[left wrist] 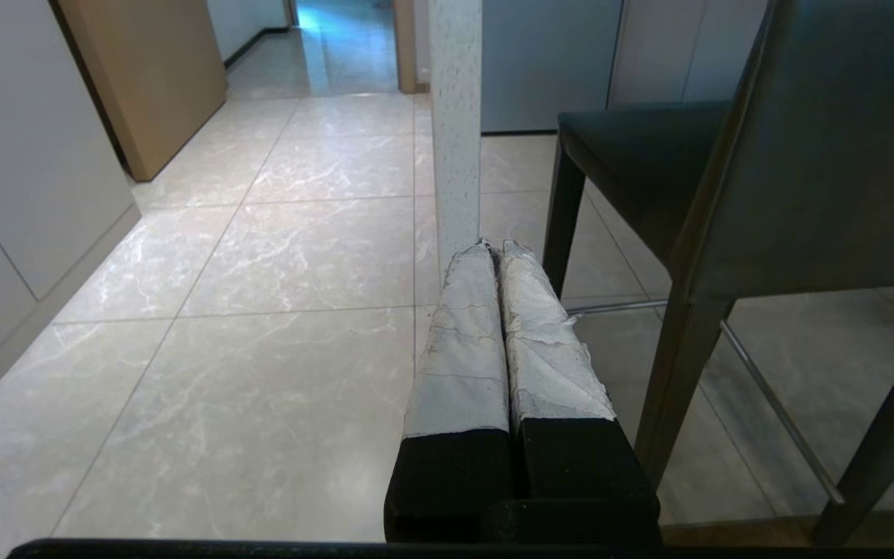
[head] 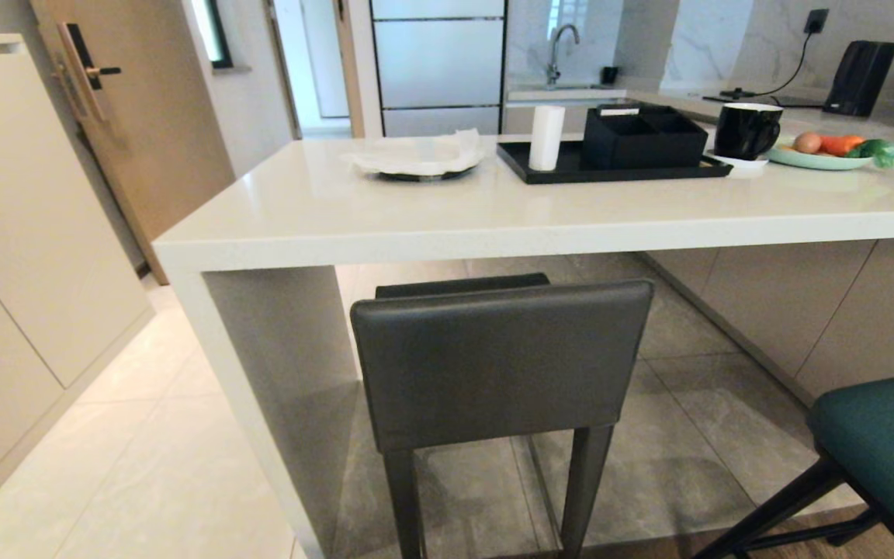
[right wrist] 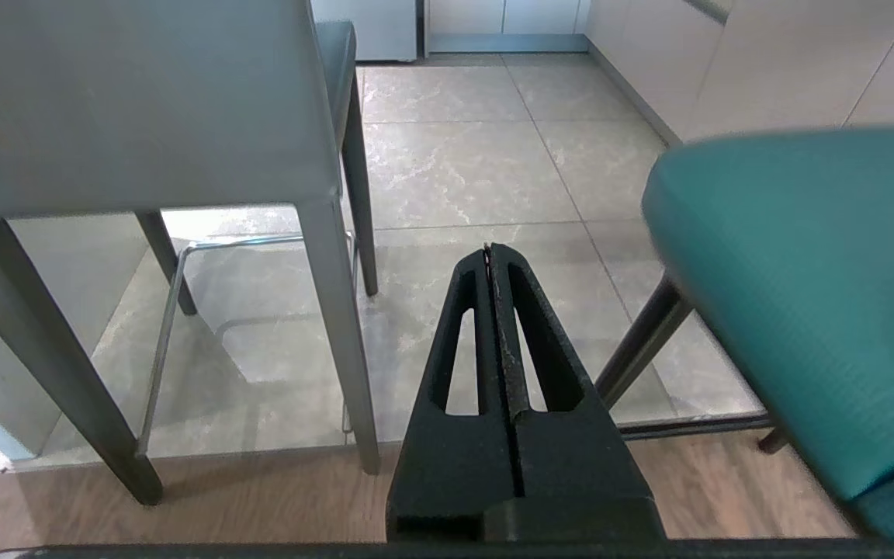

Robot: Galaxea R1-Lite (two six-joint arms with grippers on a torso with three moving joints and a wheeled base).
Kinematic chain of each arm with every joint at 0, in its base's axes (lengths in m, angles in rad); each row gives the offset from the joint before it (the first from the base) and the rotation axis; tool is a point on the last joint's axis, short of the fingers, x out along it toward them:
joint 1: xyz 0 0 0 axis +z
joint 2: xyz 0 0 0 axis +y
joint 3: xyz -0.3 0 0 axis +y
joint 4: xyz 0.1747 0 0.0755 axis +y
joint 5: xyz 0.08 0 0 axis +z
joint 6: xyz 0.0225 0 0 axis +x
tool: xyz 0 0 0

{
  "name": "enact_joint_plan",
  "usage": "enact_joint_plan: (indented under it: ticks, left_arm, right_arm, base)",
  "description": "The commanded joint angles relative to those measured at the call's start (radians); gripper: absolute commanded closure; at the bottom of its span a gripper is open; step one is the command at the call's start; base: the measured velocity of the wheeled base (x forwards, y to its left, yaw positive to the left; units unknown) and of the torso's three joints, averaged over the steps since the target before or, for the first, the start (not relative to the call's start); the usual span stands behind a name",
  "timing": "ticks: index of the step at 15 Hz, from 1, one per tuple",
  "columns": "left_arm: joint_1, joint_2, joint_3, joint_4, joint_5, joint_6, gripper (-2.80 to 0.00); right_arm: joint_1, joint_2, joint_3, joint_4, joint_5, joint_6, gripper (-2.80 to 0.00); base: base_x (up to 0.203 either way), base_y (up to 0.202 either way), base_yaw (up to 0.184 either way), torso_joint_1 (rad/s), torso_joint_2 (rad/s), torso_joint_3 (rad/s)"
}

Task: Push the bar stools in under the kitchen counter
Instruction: Pull the gray chair out from under the dining table

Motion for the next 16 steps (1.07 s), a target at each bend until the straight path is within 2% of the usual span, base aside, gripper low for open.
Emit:
enact_joint_plan:
  ticks: [1,7,14,16]
  left_arm:
    - [0.000,0.001,0.040,-0.001,0.000,-0.001,0.00]
    - [0.000,0.001,0.040,-0.001,0.000,-0.001,0.00]
    - [0.000,0.001,0.040,-0.003,0.000,0.001,0.00]
    - [0.000,0.001,0.040,-0.003,0.000,0.001,0.00]
  right_arm:
    - [0.000,0.001,0.003,0.000,0.000,0.000,0.00]
    - [0.000,0.001,0.002,-0.002,-0.010,0.026,0.00]
    - [0.000,0.001,0.003,-0.002,-0.009,0.025,0.00]
    - [0.000,0.001,0.003,-0.002,-0.009,0.025,0.00]
  base:
    - [0.000,0.000,0.000,-0.159,0.44,0.293]
    - [0.000,0.000,0.000,-0.110,0.38,0.267]
    - [0.000,0.000,0.000,-0.005,0.03,0.022]
    - [0.113,0.000,0.002,-0.002,0.00,0.009]
